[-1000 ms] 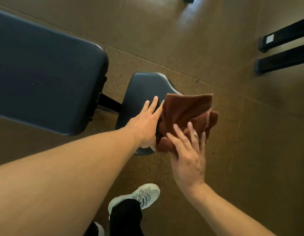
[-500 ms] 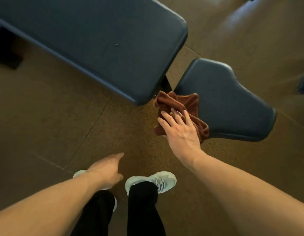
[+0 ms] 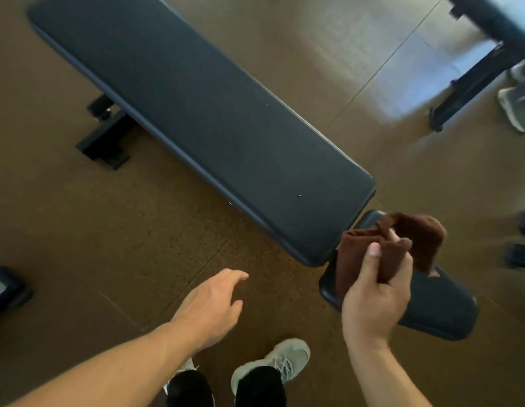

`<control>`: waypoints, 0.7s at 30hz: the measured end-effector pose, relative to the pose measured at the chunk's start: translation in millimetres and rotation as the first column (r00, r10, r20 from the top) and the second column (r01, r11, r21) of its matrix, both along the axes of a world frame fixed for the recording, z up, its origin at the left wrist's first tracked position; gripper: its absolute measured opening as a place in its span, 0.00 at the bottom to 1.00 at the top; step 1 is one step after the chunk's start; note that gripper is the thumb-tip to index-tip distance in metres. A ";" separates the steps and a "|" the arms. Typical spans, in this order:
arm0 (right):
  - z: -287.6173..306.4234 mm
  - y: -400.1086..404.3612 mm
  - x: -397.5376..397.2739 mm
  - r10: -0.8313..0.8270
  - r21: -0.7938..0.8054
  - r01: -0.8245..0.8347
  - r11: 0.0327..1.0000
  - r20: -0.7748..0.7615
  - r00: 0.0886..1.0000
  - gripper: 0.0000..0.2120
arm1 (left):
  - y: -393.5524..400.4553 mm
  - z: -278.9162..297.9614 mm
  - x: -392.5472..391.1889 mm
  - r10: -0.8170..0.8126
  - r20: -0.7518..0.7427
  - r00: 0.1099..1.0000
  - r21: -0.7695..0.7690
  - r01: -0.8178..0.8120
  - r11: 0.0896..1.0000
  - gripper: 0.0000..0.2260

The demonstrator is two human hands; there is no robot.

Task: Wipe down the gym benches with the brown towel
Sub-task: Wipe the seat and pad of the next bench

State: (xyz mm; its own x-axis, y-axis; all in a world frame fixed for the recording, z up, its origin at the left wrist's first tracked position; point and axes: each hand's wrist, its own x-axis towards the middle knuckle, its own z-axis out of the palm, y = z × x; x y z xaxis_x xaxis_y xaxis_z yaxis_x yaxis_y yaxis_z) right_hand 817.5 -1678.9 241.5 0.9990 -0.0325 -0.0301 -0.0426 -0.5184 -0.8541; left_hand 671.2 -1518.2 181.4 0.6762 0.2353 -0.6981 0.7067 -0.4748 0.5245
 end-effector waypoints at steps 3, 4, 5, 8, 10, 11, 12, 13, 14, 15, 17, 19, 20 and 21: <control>-31.8 33.2 13.5 0.448 -0.376 -0.525 0.764 -0.277 0.850 0.27 | 33.2 12.0 9.9 0.023 0.103 0.994 0.095 -0.033 0.995 0.26; -51.8 42.2 20.4 0.531 -0.518 -0.656 0.549 -0.390 0.753 0.31 | 43.3 11.1 14.1 0.032 0.133 0.991 0.132 -0.050 0.990 0.27; -72.0 50.5 25.1 0.567 -0.603 -0.705 0.374 -0.452 0.688 0.35 | 52.6 8.2 19.3 0.046 0.155 0.987 0.169 -0.072 0.983 0.28; -105.4 68.5 27.3 0.611 -0.743 -0.615 0.263 -0.365 0.702 0.39 | 78.5 -3.9 38.7 0.076 0.176 0.981 0.293 -0.126 0.948 0.32; -110.7 74.1 29.7 0.633 -0.758 -0.596 0.265 -0.330 0.700 0.39 | 98.0 -14.4 55.4 0.052 0.172 0.984 0.383 -0.115 0.916 0.35; -110.5 78.5 34.2 0.655 -0.755 -0.605 0.254 -0.326 0.682 0.40 | 110.2 -19.2 66.1 0.028 0.162 0.986 0.429 -0.096 0.898 0.36; -109.3 85.1 40.4 0.680 -0.749 -0.620 0.235 -0.329 0.655 0.40 | 125.0 -23.9 78.2 0.009 0.145 0.989 0.474 -0.078 0.877 0.38; -108.2 95.0 48.1 0.707 -0.739 -0.639 0.213 -0.334 0.623 0.40 | 141.1 -27.7 92.0 0.006 0.124 0.992 0.516 -0.069 0.854 0.40; -107.0 108.3 57.2 0.742 -0.728 -0.659 0.188 -0.335 0.581 0.39 | 158.0 -29.9 106.3 0.022 0.100 0.995 0.545 -0.073 0.835 0.41; -105.3 124.9 67.3 0.778 -0.714 -0.682 0.159 -0.334 0.532 0.39 | 173.6 -30.5 118.9 0.052 0.077 0.996 0.554 -0.086 0.828 0.42; -104.0 166.5 91.0 0.844 -0.674 -0.732 0.102 -0.330 0.422 0.38 | 193.8 -30.0 134.7 0.105 0.055 0.993 0.532 -0.118 0.838 0.42; -105.1 216.7 116.8 0.891 -0.634 -0.770 0.075 -0.304 0.337 0.36 | 198.5 -26.0 137.1 0.138 0.060 0.989 0.513 -0.149 0.846 0.42; -106.8 241.3 127.1 0.906 -0.619 -0.783 0.067 -0.291 0.308 0.35 | 198.8 -22.6 135.8 0.143 0.061 0.988 0.509 -0.154 0.847 0.41; -109.5 262.9 135.0 0.915 -0.611 -0.790 0.054 -0.287 0.284 0.35 | 199.0 -19.6 134.8 0.138 0.062 0.988 0.510 -0.151 0.847 0.40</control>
